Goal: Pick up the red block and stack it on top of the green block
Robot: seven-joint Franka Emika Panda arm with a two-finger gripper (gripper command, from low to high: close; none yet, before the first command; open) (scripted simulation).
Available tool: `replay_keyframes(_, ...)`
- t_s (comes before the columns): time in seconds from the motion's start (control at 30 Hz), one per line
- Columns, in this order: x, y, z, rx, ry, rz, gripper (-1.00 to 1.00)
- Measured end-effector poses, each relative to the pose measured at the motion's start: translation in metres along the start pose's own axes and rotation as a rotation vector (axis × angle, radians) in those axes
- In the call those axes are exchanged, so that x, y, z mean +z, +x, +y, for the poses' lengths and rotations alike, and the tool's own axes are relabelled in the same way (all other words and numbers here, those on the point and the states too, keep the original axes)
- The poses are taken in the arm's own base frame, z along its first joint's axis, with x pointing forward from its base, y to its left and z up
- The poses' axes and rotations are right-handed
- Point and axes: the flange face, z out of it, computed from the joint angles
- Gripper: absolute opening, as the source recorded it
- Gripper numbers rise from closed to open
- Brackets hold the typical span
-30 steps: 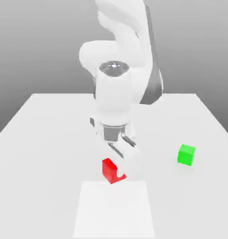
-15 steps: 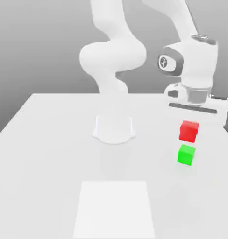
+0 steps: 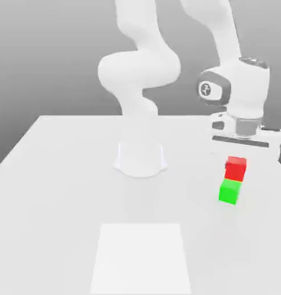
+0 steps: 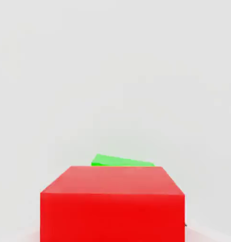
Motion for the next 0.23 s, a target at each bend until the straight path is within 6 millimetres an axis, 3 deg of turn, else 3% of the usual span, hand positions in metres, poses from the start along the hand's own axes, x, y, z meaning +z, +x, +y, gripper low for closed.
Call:
replay_keyframes(0.2,0.019,0.001,0.003,0.006,-0.009,-0.007,-1.00)
replay_keyframes(0.23,0.022,0.001,0.003,0.007,-0.010,-0.009,1.00)
